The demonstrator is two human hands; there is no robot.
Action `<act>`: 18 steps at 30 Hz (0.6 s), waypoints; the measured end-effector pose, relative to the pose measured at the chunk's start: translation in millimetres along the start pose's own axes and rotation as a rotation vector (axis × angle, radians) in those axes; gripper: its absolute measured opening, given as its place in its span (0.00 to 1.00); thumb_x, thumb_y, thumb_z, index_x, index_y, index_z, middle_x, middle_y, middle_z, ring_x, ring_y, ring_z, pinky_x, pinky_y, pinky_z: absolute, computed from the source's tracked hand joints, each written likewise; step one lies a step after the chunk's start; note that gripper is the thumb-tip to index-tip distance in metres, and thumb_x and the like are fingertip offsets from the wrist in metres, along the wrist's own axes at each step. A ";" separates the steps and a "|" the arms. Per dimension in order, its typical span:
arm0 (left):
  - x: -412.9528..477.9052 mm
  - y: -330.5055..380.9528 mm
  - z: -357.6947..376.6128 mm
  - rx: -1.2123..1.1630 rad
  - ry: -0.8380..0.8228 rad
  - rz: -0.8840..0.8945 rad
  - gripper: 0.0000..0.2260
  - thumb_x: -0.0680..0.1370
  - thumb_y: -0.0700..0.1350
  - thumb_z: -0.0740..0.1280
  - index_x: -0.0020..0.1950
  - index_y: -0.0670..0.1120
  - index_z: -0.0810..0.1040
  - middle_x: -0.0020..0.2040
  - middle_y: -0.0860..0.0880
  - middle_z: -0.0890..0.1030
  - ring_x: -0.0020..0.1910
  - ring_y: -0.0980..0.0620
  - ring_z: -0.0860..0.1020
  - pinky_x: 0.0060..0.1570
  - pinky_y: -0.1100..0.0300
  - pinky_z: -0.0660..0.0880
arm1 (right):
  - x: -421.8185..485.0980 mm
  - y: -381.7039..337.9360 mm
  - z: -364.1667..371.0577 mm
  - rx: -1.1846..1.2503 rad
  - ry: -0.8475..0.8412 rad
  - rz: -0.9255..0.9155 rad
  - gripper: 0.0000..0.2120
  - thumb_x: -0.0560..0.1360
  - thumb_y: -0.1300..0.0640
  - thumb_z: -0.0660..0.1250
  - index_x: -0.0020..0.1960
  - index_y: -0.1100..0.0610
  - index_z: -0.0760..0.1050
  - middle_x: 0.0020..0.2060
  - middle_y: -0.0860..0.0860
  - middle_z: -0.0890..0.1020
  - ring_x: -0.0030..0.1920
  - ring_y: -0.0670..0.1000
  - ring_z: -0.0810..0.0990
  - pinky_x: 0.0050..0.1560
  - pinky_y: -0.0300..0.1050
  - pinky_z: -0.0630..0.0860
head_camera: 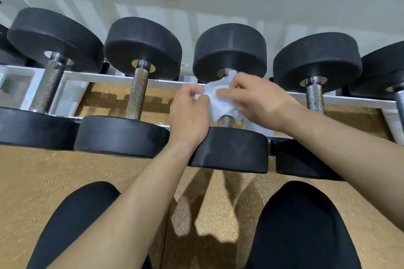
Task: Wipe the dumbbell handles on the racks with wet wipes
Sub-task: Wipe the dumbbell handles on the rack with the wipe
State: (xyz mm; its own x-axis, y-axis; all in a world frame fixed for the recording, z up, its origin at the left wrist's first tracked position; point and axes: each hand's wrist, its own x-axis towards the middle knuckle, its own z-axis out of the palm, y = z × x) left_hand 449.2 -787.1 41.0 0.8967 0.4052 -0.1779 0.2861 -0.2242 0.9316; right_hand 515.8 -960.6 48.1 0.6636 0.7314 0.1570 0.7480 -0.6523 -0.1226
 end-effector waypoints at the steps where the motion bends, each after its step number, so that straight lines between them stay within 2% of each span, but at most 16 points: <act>1: -0.9 -0.4 -0.5 -0.003 0.013 0.007 0.08 0.77 0.45 0.63 0.53 0.53 0.78 0.55 0.53 0.80 0.56 0.49 0.77 0.62 0.46 0.73 | 0.0 2.0 3.6 -0.114 -0.028 -0.120 0.20 0.75 0.63 0.65 0.66 0.52 0.78 0.54 0.54 0.78 0.50 0.59 0.76 0.42 0.49 0.74; 3: -1.9 -1.3 -0.9 -0.019 0.045 0.021 0.06 0.78 0.45 0.63 0.52 0.53 0.78 0.54 0.53 0.80 0.53 0.51 0.78 0.61 0.49 0.74 | -2.4 9.8 9.1 -0.184 -0.104 -0.297 0.24 0.74 0.62 0.62 0.70 0.54 0.76 0.65 0.56 0.78 0.64 0.63 0.76 0.56 0.55 0.77; 5: -1.4 -1.9 -0.4 -0.021 0.061 0.030 0.06 0.79 0.43 0.63 0.51 0.53 0.77 0.54 0.53 0.80 0.50 0.53 0.78 0.57 0.52 0.74 | -4.9 14.4 9.7 -0.215 -0.140 -0.401 0.24 0.76 0.60 0.62 0.72 0.55 0.73 0.70 0.55 0.76 0.72 0.61 0.71 0.68 0.57 0.72; 8: -0.4 -2.0 0.9 -0.029 0.068 0.042 0.06 0.79 0.43 0.64 0.50 0.53 0.78 0.52 0.52 0.81 0.49 0.53 0.78 0.53 0.56 0.73 | 5.2 29.9 10.4 -0.406 -0.145 -0.585 0.20 0.85 0.49 0.53 0.70 0.58 0.72 0.66 0.57 0.76 0.70 0.61 0.72 0.69 0.57 0.68; 10: -0.8 -2.4 1.4 -0.023 0.071 0.054 0.06 0.79 0.42 0.64 0.50 0.52 0.78 0.52 0.53 0.81 0.48 0.55 0.77 0.51 0.60 0.71 | 17.3 37.3 11.7 -0.462 -0.163 -0.678 0.21 0.86 0.47 0.52 0.67 0.60 0.73 0.62 0.59 0.77 0.65 0.62 0.75 0.69 0.57 0.68; 13: -1.5 -1.7 0.8 -0.029 0.082 0.053 0.07 0.79 0.42 0.64 0.46 0.53 0.78 0.47 0.55 0.81 0.48 0.55 0.77 0.48 0.63 0.69 | 28.2 49.6 14.5 -0.519 -0.116 -0.722 0.21 0.86 0.52 0.51 0.67 0.64 0.73 0.63 0.62 0.77 0.65 0.63 0.76 0.72 0.57 0.66; 16: -1.7 -1.5 1.2 -0.027 0.076 0.040 0.07 0.78 0.42 0.64 0.45 0.53 0.77 0.44 0.57 0.80 0.48 0.55 0.78 0.46 0.63 0.69 | 26.5 56.7 11.7 -0.505 0.015 -0.619 0.20 0.86 0.63 0.47 0.68 0.67 0.73 0.65 0.64 0.77 0.66 0.64 0.76 0.74 0.55 0.64; 18: -1.8 -2.9 1.6 -0.028 0.073 0.036 0.07 0.78 0.42 0.64 0.44 0.53 0.78 0.44 0.58 0.81 0.49 0.54 0.79 0.48 0.62 0.70 | 23.7 52.5 17.3 -0.461 0.075 -0.586 0.21 0.85 0.66 0.45 0.67 0.67 0.74 0.65 0.64 0.78 0.68 0.65 0.76 0.74 0.56 0.66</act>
State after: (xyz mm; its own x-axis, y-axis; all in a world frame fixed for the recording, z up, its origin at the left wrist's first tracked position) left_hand 447.3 -788.6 38.1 0.8791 0.4611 -0.1211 0.2432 -0.2153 0.9458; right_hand 571.0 -974.1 28.5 0.1433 0.9799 0.1388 0.8867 -0.1895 0.4218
